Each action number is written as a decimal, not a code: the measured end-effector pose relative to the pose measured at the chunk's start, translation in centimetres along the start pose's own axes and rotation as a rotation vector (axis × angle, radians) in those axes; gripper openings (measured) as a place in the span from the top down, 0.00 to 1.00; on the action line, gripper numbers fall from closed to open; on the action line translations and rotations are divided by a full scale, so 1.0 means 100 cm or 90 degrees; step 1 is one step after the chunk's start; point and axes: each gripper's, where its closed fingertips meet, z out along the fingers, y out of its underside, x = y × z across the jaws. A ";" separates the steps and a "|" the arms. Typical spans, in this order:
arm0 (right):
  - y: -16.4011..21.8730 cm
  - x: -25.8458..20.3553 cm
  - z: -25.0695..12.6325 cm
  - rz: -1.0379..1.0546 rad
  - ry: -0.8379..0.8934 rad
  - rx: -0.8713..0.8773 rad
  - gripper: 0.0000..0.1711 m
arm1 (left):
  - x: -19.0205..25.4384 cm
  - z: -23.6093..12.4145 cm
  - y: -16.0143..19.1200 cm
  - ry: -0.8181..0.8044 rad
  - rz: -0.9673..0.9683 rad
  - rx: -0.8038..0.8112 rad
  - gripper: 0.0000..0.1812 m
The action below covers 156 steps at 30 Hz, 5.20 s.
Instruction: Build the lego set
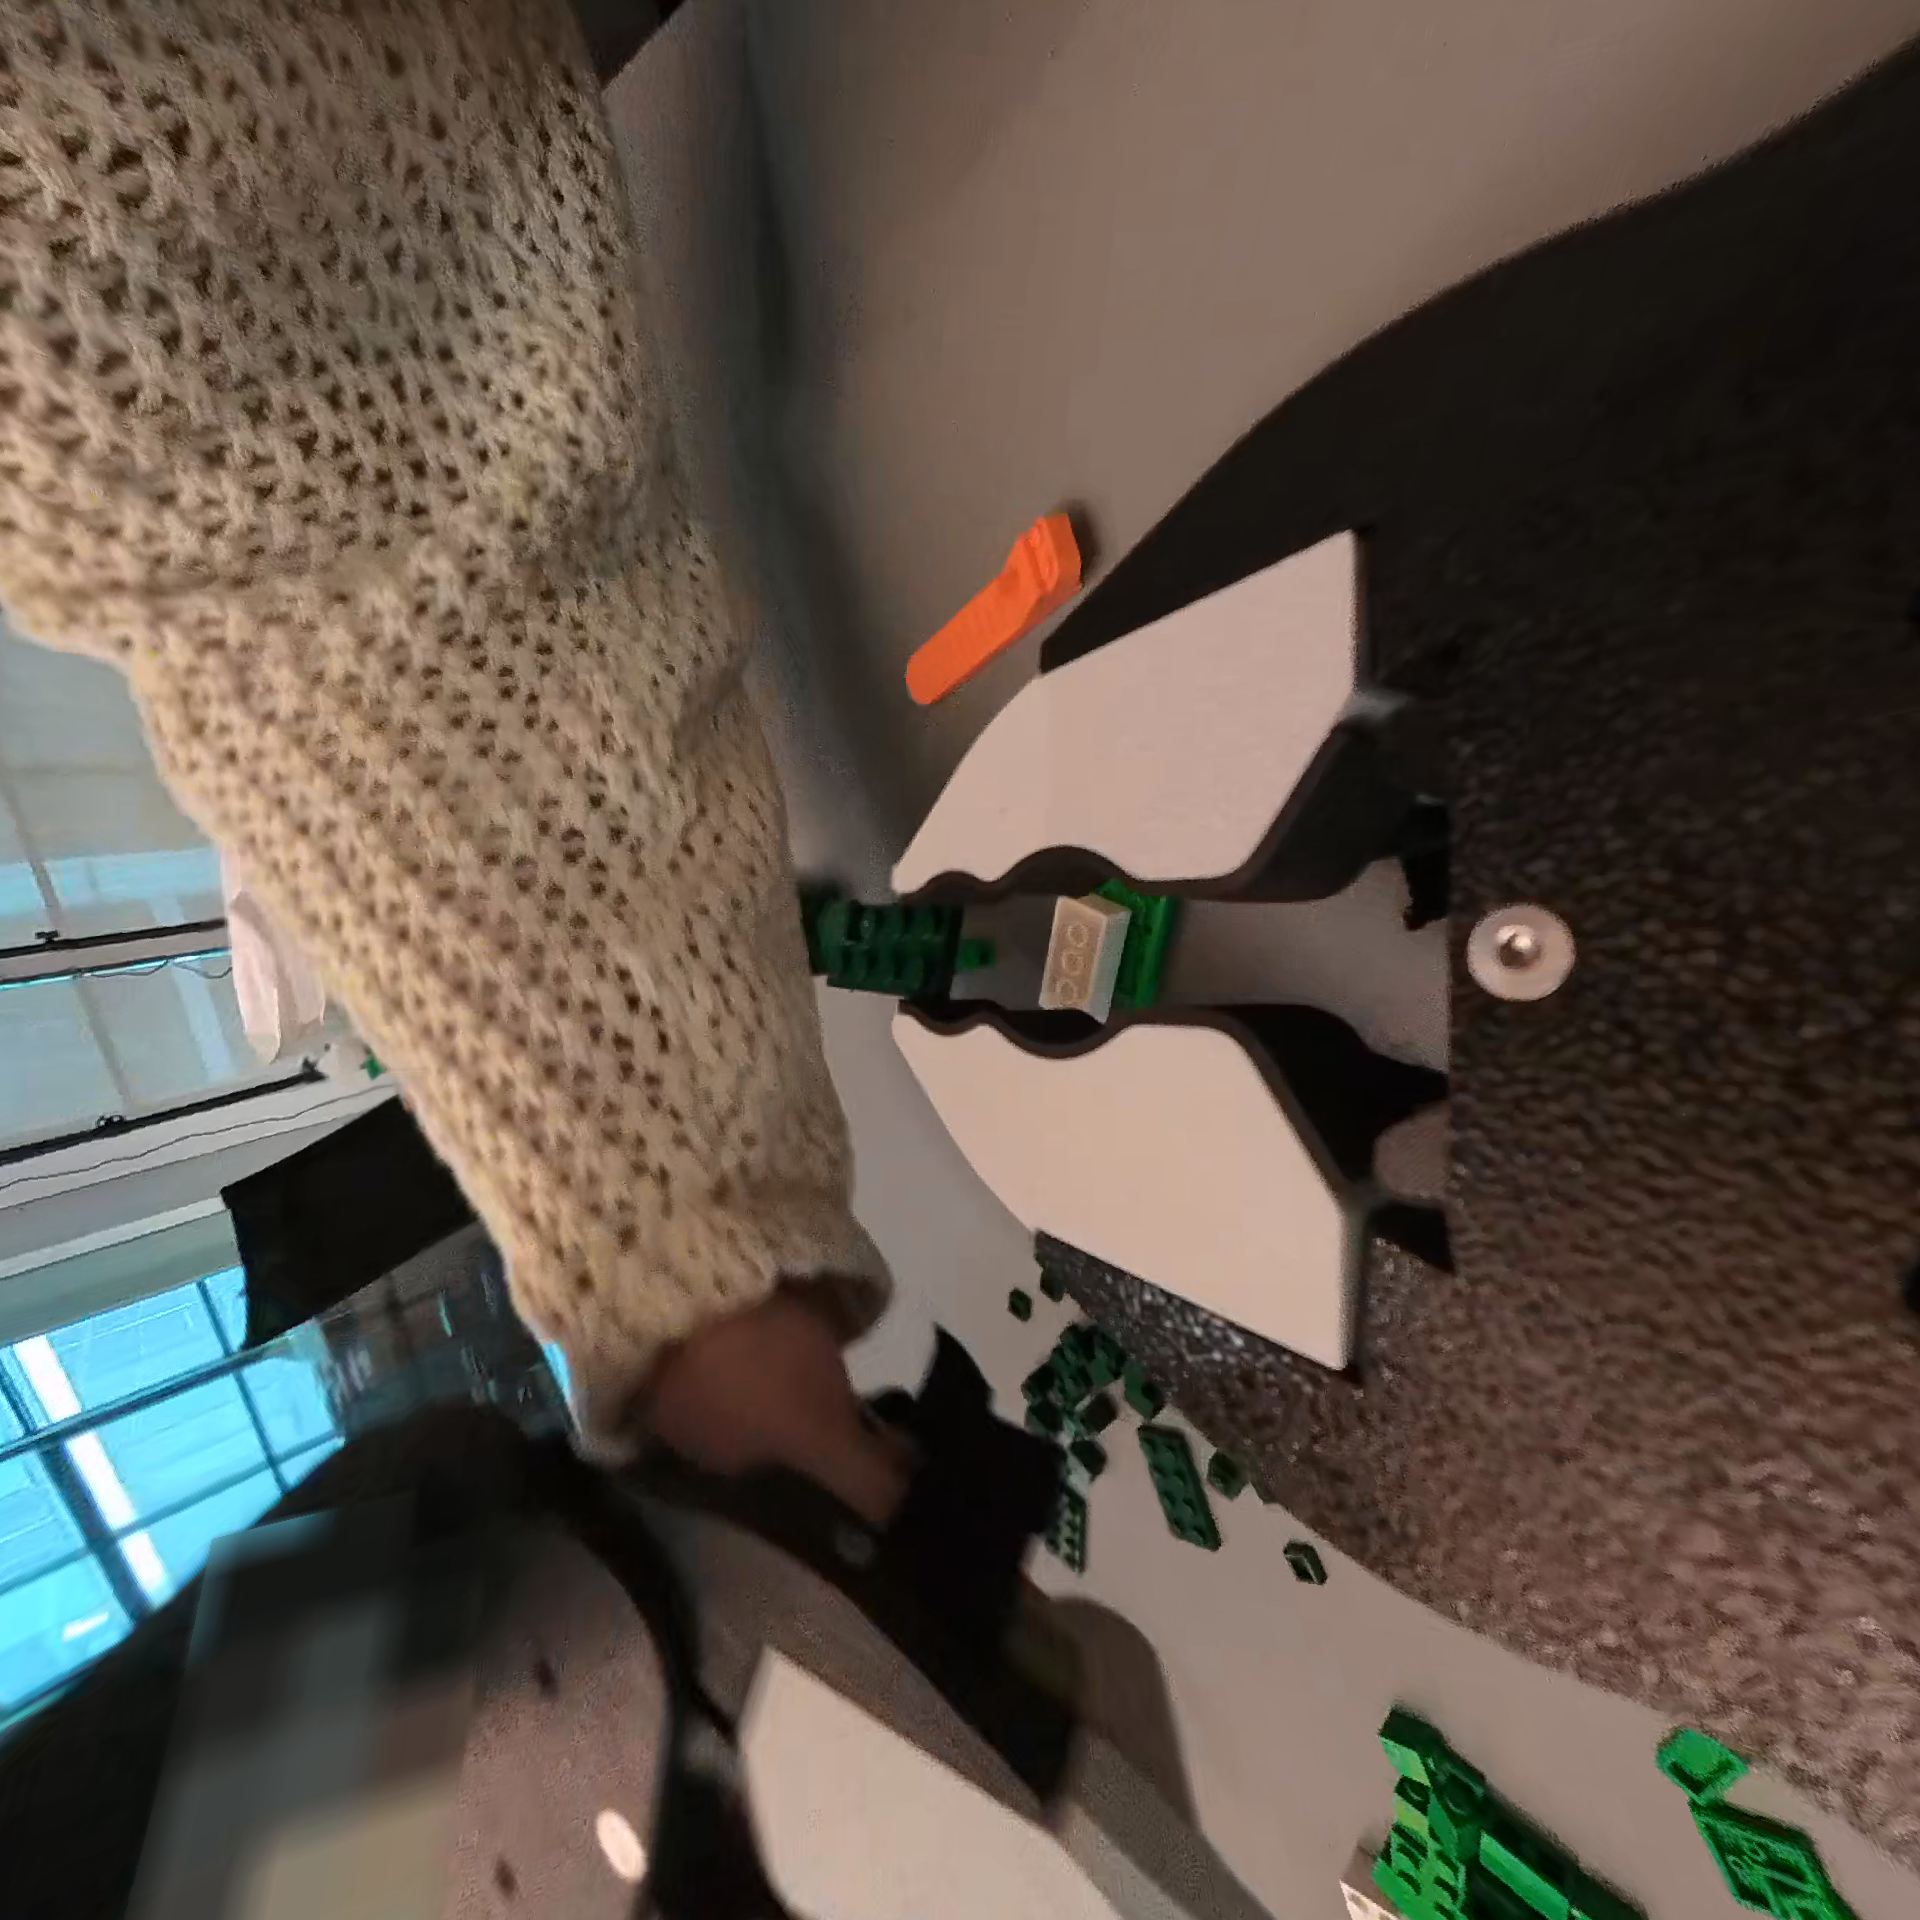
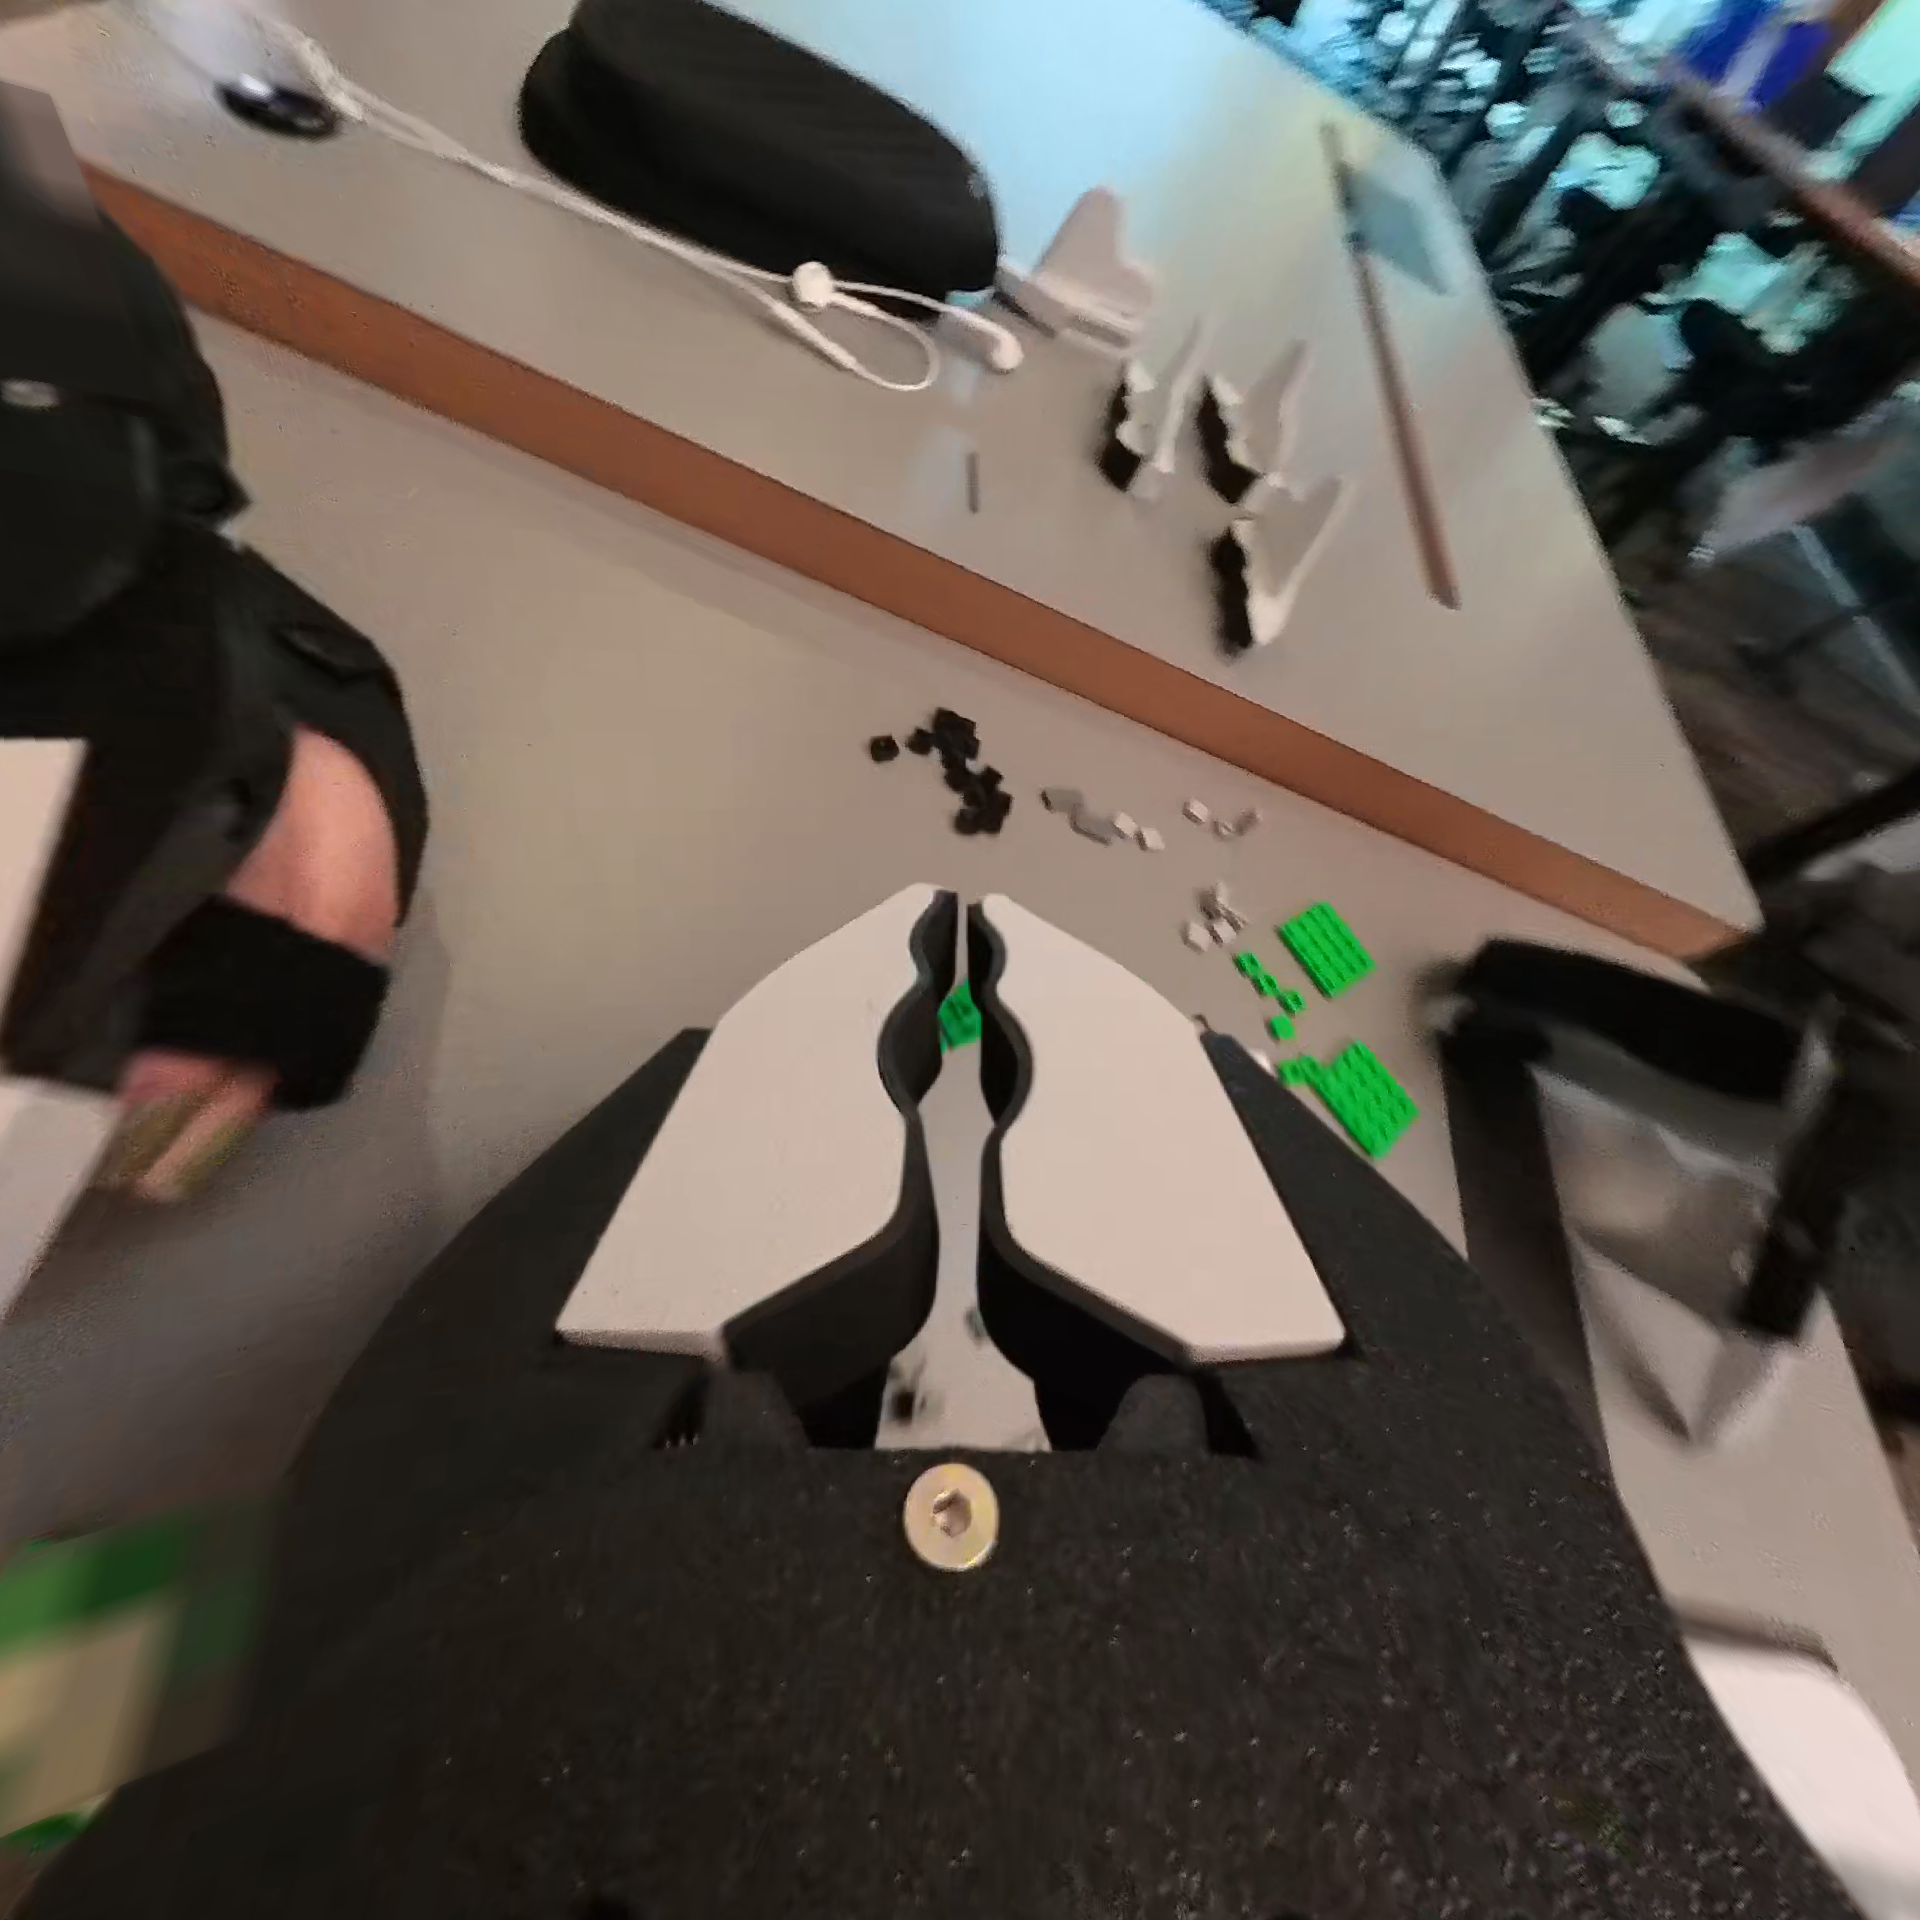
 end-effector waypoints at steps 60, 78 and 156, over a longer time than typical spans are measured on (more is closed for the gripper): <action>0.042 0.004 0.140 0.016 -0.168 -0.221 0.93 | -0.003 0.004 -0.009 -0.002 -0.009 0.008 0.91; 0.015 0.004 0.073 0.053 -0.103 -0.122 0.96 | -0.003 0.004 -0.009 -0.002 -0.011 0.008 0.91; -0.014 -0.121 -0.134 0.030 -0.058 -0.036 0.96 | 0.001 0.000 -0.017 0.006 0.023 0.057 0.91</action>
